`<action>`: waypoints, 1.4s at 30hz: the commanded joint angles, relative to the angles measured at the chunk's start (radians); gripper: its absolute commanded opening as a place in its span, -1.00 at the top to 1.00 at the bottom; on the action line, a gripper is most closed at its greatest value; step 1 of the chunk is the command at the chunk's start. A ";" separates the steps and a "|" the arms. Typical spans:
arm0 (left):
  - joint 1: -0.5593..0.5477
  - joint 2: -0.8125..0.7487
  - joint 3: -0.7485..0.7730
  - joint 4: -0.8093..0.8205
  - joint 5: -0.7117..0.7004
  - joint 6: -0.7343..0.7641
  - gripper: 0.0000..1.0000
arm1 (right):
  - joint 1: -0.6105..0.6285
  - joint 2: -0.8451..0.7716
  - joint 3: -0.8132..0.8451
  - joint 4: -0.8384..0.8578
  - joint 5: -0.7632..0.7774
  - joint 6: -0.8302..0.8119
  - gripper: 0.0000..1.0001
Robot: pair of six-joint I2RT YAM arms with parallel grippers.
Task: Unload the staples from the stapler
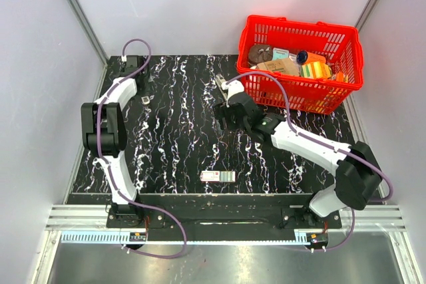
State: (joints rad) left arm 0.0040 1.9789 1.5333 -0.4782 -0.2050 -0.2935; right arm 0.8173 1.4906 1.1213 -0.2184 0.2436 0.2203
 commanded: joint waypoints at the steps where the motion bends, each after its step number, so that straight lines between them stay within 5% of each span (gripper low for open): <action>1: 0.004 0.034 0.047 0.049 0.004 -0.013 -0.28 | 0.011 0.034 0.034 0.063 -0.012 -0.039 -0.66; 5: 0.004 0.034 0.018 0.078 -0.019 -0.003 -0.01 | 0.010 0.057 0.040 0.070 -0.021 -0.052 -0.60; 11: 0.004 0.038 0.007 0.099 -0.034 0.011 0.03 | 0.011 0.050 0.029 0.097 -0.044 -0.056 -0.54; 20: 0.004 0.064 0.017 0.128 -0.034 0.054 -0.33 | 0.011 0.050 0.021 0.105 -0.036 -0.075 -0.54; 24: 0.004 0.074 0.031 0.144 -0.048 0.057 -0.04 | 0.011 0.053 0.017 0.119 -0.040 -0.078 -0.53; 32: 0.004 0.060 0.021 0.125 -0.051 0.059 0.88 | 0.011 0.045 0.005 0.122 -0.044 -0.072 -0.50; 42: -0.035 -0.267 -0.232 0.049 0.035 0.037 0.89 | 0.011 0.045 -0.015 0.119 -0.053 -0.055 -0.50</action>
State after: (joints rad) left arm -0.0025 1.8763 1.3445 -0.3843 -0.2050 -0.2398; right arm 0.8181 1.5494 1.1141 -0.1383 0.2123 0.1608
